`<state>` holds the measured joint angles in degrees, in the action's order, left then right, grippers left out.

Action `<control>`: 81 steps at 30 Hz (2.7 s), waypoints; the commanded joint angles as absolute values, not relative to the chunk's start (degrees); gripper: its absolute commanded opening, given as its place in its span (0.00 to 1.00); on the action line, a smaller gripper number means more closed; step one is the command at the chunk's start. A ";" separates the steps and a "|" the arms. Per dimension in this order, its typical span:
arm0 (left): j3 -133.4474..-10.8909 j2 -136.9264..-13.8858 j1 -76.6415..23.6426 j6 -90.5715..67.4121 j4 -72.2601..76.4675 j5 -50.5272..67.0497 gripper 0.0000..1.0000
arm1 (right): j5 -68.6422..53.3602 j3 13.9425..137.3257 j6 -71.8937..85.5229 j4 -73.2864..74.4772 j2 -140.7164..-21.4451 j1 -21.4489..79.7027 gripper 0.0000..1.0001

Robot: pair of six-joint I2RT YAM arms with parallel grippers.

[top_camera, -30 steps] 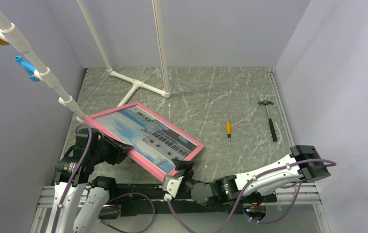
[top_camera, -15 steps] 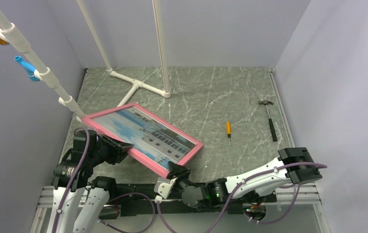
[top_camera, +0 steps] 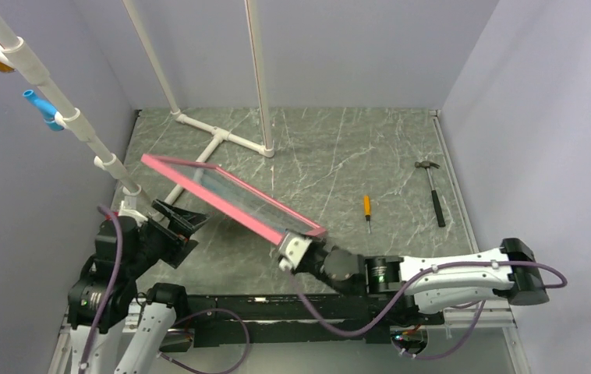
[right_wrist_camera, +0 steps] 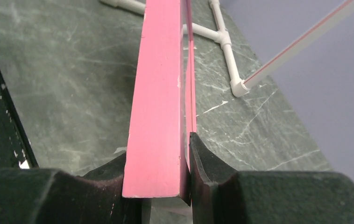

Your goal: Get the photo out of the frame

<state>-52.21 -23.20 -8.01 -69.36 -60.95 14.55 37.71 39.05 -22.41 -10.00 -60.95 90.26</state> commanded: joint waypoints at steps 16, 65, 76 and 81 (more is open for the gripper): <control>-66.00 -15.85 -7.99 -55.51 -68.50 -2.38 0.99 | -2.90 39.24 8.25 -2.01 -50.20 62.72 0.00; -58.35 -12.63 -8.00 -59.67 -68.74 -0.83 0.98 | -36.07 32.15 44.30 -5.33 -73.56 29.16 0.00; -60.07 -13.19 -8.00 -59.07 -69.25 -1.49 0.98 | -52.65 32.03 38.66 -5.36 -75.13 22.91 0.00; -57.75 -12.49 -8.00 -60.04 -68.23 -0.53 0.98 | -58.31 34.59 33.50 -0.41 -77.14 21.38 0.00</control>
